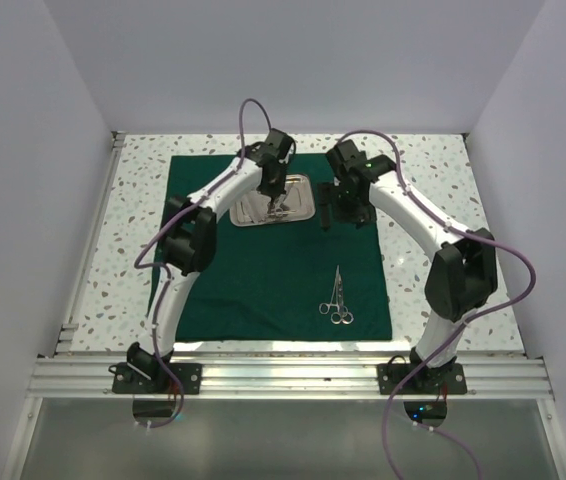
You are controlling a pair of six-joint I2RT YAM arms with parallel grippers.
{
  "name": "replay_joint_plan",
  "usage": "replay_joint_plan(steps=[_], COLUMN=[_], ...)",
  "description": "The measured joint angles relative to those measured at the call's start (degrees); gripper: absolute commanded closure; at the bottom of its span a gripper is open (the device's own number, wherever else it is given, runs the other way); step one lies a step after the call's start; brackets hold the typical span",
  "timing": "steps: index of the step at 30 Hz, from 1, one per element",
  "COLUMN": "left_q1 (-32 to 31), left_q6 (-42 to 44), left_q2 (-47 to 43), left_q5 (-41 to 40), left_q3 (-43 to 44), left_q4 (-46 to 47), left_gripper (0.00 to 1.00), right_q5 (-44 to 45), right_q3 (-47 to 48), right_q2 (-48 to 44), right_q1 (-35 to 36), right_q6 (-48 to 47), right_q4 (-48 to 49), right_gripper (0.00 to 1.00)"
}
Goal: Open and lay out the surgical kit
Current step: Pick up the medical item from the container, then place the medical item in the surgical kit.
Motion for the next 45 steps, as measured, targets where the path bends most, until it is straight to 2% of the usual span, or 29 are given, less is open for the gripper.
replay_joint_plan(steps=[5,11,14,19,22,27,31,35,36,39,42,45], left_q1=[0.0,0.0,0.0,-0.3,-1.6,-9.1,-16.4,-20.2,-20.7,-21.0,-20.6,-19.2], left_q6=[0.0,-0.8,-1.9,-6.7,-10.8,-19.4,-27.0,-34.2,-35.5,-36.7,-33.4,-29.2], left_q2=[-0.3,-3.7,-7.3,-20.3,-31.7,-46.1,-49.5,-49.7,-49.7,-49.8,-48.0,-43.8], left_q5=[-0.5,-1.2,-1.6,-2.1,-2.8,-3.9,-4.5,-5.5,-6.1,-8.9,-12.7,-15.1], left_q3=[5.6,5.5,2.0,-14.0,-28.5,-47.6,-55.2,-59.0,-59.3,-59.1,-54.4,-46.2], left_q4=[-1.7,-4.1,-4.5,-4.5,-3.8,-1.9,-0.8,0.2,0.2,0.8,0.2,2.2], left_gripper=[1.00,1.00,1.00,1.00,1.00,1.00,1.00,1.00,0.95,0.49,0.33,0.34], right_q5=[-0.5,-1.7,-2.0,-3.3,-4.0,-4.8,-6.0,-6.6,-7.0,-7.8,-8.2,-8.7], right_q3=[0.4,1.5,1.9,2.6,3.2,3.6,3.5,1.7,1.0,-0.9,-1.5,-1.6], right_q2=[0.6,0.6,0.6,1.1,1.6,1.7,1.7,1.7,1.6,1.5,1.0,-0.4], right_q1=[0.0,-0.2,-0.3,-0.3,-0.3,-0.3,-0.3,-0.3,-0.3,-0.3,-0.3,-0.3], right_q6=[0.0,0.1,0.3,0.9,1.4,2.1,2.6,2.8,2.9,3.1,3.1,3.1], right_q4=[0.0,0.0,0.0,-0.1,0.0,0.0,0.1,0.8,0.9,1.0,0.9,0.9], right_gripper=[0.18,0.18,0.18,0.19,0.19,0.19,0.20,0.20,0.20,0.20,0.20,0.20])
